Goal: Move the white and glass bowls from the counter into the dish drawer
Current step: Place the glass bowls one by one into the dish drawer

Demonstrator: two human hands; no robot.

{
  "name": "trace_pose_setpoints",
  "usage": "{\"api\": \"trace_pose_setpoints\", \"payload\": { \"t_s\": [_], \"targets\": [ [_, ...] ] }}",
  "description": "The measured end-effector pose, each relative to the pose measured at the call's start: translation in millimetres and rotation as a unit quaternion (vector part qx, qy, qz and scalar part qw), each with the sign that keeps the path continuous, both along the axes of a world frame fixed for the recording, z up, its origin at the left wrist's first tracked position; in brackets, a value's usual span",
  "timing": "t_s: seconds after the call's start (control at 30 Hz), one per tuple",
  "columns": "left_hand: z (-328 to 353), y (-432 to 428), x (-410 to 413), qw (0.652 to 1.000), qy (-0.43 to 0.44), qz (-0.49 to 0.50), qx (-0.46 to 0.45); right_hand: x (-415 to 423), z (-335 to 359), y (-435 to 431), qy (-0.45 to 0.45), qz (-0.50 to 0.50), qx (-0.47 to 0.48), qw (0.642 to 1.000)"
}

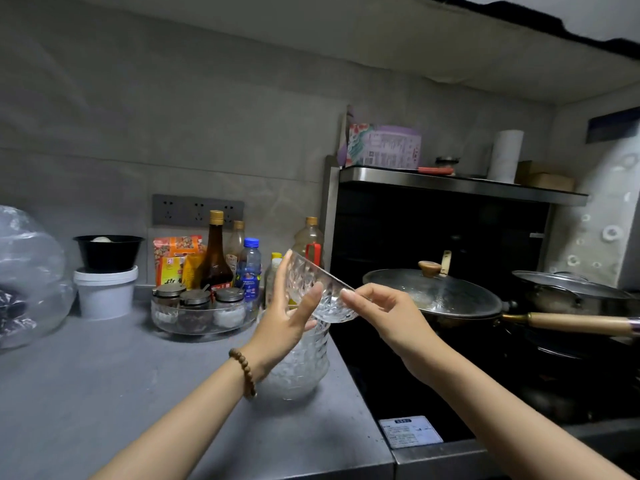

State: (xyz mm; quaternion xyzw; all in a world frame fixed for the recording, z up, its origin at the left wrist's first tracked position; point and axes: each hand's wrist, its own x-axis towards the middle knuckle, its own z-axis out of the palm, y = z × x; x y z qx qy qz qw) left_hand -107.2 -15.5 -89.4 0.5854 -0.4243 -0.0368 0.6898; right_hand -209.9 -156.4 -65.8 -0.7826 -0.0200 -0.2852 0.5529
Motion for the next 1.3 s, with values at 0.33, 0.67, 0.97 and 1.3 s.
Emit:
{"api": "trace_pose_setpoints", "payload": {
  "t_s": [0.33,0.67,0.97,1.3],
  "targets": [
    [-36.9,-71.4,-87.9,0.987,0.085,-0.128,0.040,-119.6,-27.1,-65.6,0.123,-0.014,-0.080,0.989],
    [-123.9,-141.6,-151.8,0.930,0.171,-0.248,0.212,-201.4,-108.3,-133.8,0.231,0.008,0.010,0.973],
    [-230.9,-185.1,-176.6,0.835,0.308,-0.290,0.351,-221.7,-195.3,-161.2,0.341,-0.012,0.084,0.936],
    [-310.4,-181.6,-160.7,0.873,0.198,-0.203,0.397,-193.7,-273.6,-181.9,0.414,-0.080,0.237,0.875]
  ]
}}
